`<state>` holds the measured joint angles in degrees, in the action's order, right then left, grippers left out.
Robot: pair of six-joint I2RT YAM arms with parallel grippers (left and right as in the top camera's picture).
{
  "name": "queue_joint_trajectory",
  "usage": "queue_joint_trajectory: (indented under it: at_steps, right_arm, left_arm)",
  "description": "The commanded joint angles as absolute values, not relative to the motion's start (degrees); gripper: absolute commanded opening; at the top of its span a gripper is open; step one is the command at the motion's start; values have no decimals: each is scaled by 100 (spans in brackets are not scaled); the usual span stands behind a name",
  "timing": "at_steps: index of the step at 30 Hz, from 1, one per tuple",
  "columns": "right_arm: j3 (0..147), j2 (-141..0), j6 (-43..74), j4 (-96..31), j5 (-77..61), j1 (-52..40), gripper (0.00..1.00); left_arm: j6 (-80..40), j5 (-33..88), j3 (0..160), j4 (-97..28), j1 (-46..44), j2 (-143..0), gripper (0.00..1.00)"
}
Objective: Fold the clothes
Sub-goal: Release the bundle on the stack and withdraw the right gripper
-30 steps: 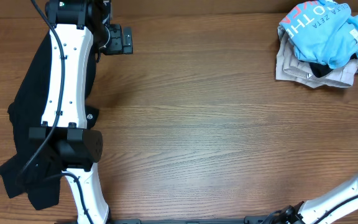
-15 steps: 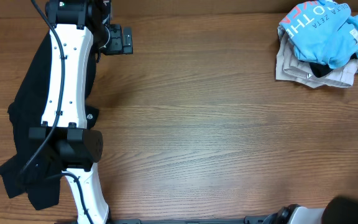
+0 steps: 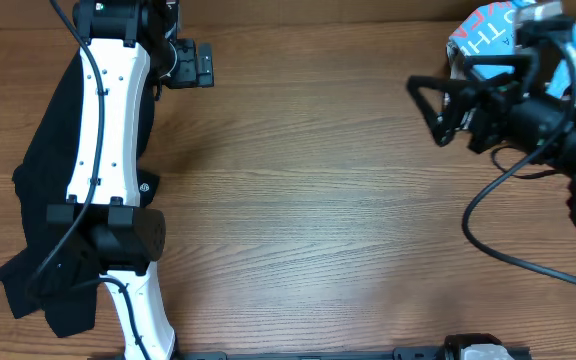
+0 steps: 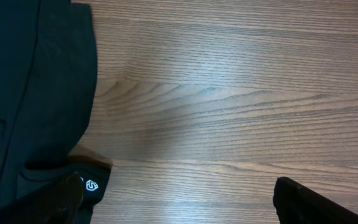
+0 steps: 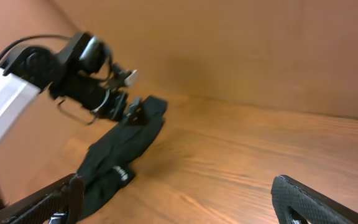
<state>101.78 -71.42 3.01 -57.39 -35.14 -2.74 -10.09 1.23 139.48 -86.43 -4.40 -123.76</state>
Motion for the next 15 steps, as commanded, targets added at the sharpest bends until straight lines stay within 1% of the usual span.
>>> queue_joint_trajectory:
  at_steps: [1,12,14,15]
  right_arm:
    - [10250,-7201,294,-5651,-3262,-384,100]
    - [10219,-7325,296,-5356,-2875,-381,100]
    - [10116,-7312,296,-5172,-2755,-449,100]
    - [9920,-7242,296,-4864,-2655,-565,100]
  left_arm:
    - [-941,104,13996,-8652,-451,-12346,100]
    - [-941,104,13996,-8652,-451,-12346,100]
    - [-941,106,13996,-8654,-451,-12346,100]
    - [-941,106,13998,-8652,-451,-12346,100]
